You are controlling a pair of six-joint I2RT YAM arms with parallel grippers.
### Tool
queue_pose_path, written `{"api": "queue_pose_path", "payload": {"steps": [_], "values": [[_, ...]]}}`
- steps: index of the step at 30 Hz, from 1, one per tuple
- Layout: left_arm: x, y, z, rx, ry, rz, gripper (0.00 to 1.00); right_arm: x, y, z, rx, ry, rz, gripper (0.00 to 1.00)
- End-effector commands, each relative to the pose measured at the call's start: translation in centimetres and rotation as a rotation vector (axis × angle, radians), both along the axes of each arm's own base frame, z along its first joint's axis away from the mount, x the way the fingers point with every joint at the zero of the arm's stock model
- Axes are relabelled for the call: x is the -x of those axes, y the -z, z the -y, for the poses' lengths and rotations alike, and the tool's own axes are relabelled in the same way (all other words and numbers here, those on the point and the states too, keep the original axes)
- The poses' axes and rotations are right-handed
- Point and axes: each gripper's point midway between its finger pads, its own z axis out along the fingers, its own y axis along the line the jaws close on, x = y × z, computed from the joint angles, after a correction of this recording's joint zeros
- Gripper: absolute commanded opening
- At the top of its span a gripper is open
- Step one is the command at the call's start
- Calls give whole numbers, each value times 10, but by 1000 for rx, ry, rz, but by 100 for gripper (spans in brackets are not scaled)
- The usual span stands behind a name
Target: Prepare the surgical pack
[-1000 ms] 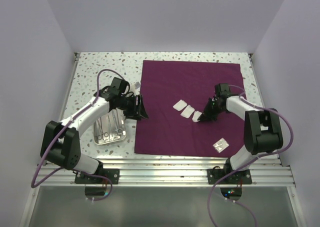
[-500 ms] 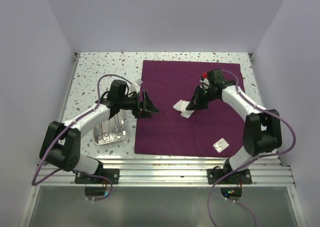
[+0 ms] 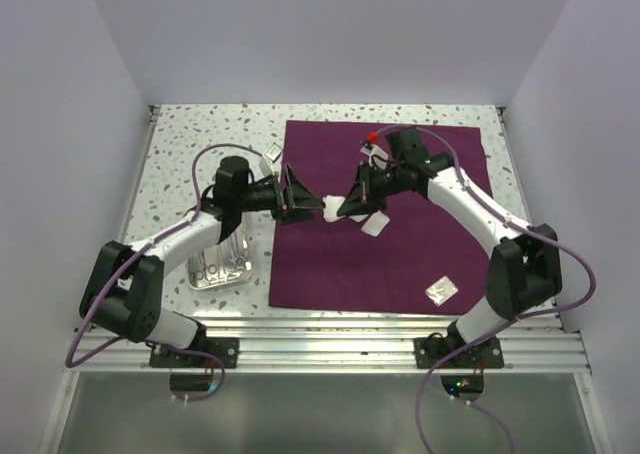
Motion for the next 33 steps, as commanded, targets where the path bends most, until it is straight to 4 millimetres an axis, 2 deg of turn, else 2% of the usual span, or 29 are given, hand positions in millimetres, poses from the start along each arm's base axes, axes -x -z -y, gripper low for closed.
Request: {"api": "queue_pose_path", "payload": {"steps": [1, 9, 11, 12, 13, 14, 15, 16, 18, 19, 20, 21, 22, 23, 24, 25, 26, 27, 28, 29, 30, 31, 32, 33], "values": [[-5, -13, 7, 52, 11, 51, 86, 7, -27, -21, -85, -55, 6, 0], [-5, -4, 13, 67, 39, 10, 84, 6, -36, -38, -115, -78, 22, 0], [-6, -6, 14, 77, 42, 2, 77, 7, -35, -42, -117, -81, 18, 0], [-6, -7, 14, 85, 48, 4, 70, 7, -34, -44, -115, -89, 21, 0], [-7, -9, 15, 90, 47, 9, 44, 8, -32, -44, -106, -89, 13, 0], [-8, -10, 14, 91, 44, 8, 28, 8, -29, -44, -99, -90, 10, 0], [-8, -10, 14, 90, 43, 11, 16, 7, -25, -45, -92, -95, 5, 0], [-8, -8, 12, 79, 39, -1, 0, 7, -23, -44, -82, -92, -1, 14], [-17, -1, -1, 21, -2, 19, 0, 3, -18, -41, -45, -81, 6, 33], [-13, 4, -10, -22, -21, -12, 0, 5, -15, -37, -13, -74, -6, 50], [-23, 9, -25, -68, -65, 29, 0, 1, -17, -35, 9, -71, 13, 56], [-25, 14, -35, -103, -89, 27, 0, -5, -11, -29, 58, -57, 36, 61], [-15, 29, -49, -179, -109, -53, 0, -3, -3, -24, 98, -52, 5, 66], [-32, 36, -71, -297, -173, 17, 0, -6, -1, -21, 123, -52, 15, 68], [-32, 45, -85, -392, -198, 5, 0, -10, 4, -14, 157, -37, 10, 68], [-13, 64, -100, -510, -185, -97, 0, -10, 17, -5, 221, -24, -21, 68], [-19, 62, -113, -599, -184, -46, 0, -11, 21, -1, 250, -23, -21, 68], [-22, 72, -136, -733, -247, -57, 0, -16, 22, 4, 267, -21, -9, 68], [-8, 81, -152, -826, -250, -121, 0, -17, 27, 11, 298, -13, -19, 68], [-10, 83, -173, -931, -299, -122, 0, -19, 31, 14, 309, -17, -19, 68], [-6, 85, -184, -988, -319, -139, 0, -22, 33, 18, 310, -8, -23, 69], [5, 90, -197, -1060, -323, -185, 0, -24, 35, 22, 313, -4, -30, 69], [5, 91, -216, -1155, -374, -190, 0, -25, 40, 24, 319, -6, -39, 68], [10, 92, -224, -1199, -382, -208, 0, -29, 42, 29, 321, 7, -50, 68]]}}
